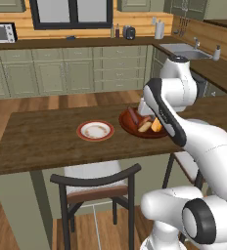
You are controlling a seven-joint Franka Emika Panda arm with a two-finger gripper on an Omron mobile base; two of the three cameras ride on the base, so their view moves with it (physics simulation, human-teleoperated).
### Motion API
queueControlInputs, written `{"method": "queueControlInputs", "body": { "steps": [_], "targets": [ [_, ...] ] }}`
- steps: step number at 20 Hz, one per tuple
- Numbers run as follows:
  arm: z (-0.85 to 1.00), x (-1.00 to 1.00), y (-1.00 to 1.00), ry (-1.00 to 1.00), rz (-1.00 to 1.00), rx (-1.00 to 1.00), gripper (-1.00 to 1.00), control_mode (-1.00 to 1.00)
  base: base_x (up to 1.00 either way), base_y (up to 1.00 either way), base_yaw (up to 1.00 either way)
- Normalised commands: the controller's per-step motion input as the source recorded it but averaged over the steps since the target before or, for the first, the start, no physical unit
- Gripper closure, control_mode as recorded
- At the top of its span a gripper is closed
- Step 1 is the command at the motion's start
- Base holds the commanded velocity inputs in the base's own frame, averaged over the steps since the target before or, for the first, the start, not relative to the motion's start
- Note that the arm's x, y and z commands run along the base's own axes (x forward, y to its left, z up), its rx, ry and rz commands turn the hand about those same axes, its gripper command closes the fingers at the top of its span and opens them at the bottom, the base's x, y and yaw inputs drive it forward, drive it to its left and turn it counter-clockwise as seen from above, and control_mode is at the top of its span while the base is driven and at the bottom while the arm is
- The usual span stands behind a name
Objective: Place one bun and one sausage from the bowl on each plate.
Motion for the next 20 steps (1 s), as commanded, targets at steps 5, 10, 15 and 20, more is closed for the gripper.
{"method": "queueControlInputs", "body": {
  "steps": [5, 10, 15, 20],
  "targets": [
    [0.00, -0.02, -0.25, -0.10, -0.06, 0.00, -1.00, -1.00, 0.00, 0.00, 0.00],
    [-0.13, 0.29, -0.50, -0.20, -0.22, -0.02, -1.00, -1.00, 0.00, 0.00, 0.00],
    [-0.26, 0.51, -0.45, -0.13, -0.23, -0.01, -1.00, -1.00, 0.00, 0.00, 0.00],
    [-0.17, 0.54, -0.49, 0.00, -0.21, 0.00, -1.00, -1.00, 0.00, 0.00, 0.00]
  ]
}}
